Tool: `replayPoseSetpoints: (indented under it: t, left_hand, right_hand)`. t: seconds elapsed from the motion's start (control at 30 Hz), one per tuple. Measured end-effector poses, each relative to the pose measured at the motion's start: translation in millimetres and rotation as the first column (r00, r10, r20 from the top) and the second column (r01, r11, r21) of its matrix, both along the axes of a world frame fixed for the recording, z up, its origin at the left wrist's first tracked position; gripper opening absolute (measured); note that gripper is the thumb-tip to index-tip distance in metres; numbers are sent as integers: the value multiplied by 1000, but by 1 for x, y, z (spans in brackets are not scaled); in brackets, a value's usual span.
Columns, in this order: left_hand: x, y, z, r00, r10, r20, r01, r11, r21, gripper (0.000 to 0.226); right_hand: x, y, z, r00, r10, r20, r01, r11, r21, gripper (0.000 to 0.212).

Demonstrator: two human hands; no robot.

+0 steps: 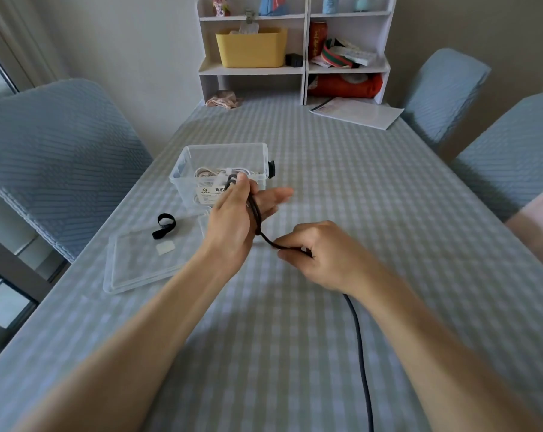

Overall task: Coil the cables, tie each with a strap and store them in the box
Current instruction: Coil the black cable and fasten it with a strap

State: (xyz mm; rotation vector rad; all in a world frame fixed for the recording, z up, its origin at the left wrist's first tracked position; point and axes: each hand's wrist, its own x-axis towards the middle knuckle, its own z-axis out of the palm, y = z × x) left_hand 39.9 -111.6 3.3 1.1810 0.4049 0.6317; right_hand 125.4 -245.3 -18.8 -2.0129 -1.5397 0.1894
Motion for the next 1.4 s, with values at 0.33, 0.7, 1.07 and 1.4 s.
replayPoseSetpoints:
  t: [0.33, 0.7, 1.07, 1.4]
  left_hand:
    - [5, 6, -28, 930, 149, -336, 114, 753, 648, 36]
    - [1, 4, -29, 912, 152, -381, 236, 566, 790, 42]
    - [-5, 5, -12, 893, -298, -337, 395, 879, 267, 46]
    - [-9, 34, -5, 984, -112, 136, 169, 819, -549, 41]
  right_hand:
    - [10, -13, 8, 959, -156, -236, 96, 964, -247, 6]
    - [18, -19, 15, 869, -109, -483, 183, 977, 109, 13]
    - [20, -20, 12, 908, -227, -352, 291, 946, 142, 13]
    - [21, -19, 17, 379, -42, -925, 149, 989, 16, 20]
